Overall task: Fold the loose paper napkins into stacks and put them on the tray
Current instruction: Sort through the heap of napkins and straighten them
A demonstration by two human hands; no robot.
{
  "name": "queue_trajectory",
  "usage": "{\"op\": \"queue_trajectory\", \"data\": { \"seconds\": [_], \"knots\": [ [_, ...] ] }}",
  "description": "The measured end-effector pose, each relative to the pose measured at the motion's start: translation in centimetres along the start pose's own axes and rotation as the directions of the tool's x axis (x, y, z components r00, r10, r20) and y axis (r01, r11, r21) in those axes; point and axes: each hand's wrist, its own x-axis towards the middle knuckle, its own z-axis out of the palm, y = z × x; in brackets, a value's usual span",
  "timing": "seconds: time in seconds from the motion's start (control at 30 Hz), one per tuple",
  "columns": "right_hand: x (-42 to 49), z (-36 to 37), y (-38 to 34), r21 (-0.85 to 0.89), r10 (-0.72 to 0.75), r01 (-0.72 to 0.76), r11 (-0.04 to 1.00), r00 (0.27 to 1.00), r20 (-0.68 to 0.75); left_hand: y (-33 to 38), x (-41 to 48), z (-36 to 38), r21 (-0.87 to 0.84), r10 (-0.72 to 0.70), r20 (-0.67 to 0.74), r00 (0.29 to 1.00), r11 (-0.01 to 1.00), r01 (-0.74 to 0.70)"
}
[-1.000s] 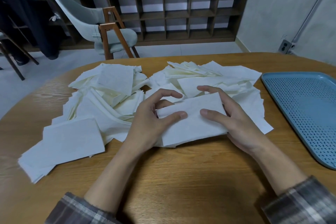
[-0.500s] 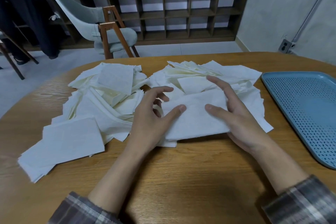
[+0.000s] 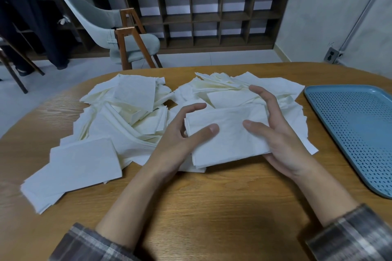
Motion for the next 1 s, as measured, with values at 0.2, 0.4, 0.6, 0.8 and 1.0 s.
{"op": "queue_trajectory", "data": {
  "seconds": [0.2,0.4,0.6,0.8,1.0],
  "knots": [
    [0.0,-0.4,0.2,-0.186,0.031,-0.025,0.982,0.999,0.029,-0.2,0.2,0.0,0.208,0.084,-0.063,0.994,0.976,-0.069],
    [0.0,-0.9,0.3,-0.218,0.029,0.004,0.976,0.988,0.150,0.0,0.1,-0.1,0.296,0.180,-0.046,0.983,0.942,-0.159],
    [0.2,-1.5,0.3,-0.456,-0.161,0.109,0.883,0.984,-0.075,-1.4,0.8,0.1,0.384,0.257,-0.104,0.961,0.902,-0.200],
    [0.5,-1.8,0.8,-0.521,-0.272,0.092,0.849,0.921,-0.281,-3.6,1.5,-0.5,0.736,0.241,-0.024,0.970,0.661,-0.146],
    [0.4,-1.4,1.2,-0.553,-0.277,0.065,0.831,0.909,-0.310,-4.1,2.0,-0.5,0.772,0.255,-0.029,0.967,0.620,-0.141]
  ]
}}
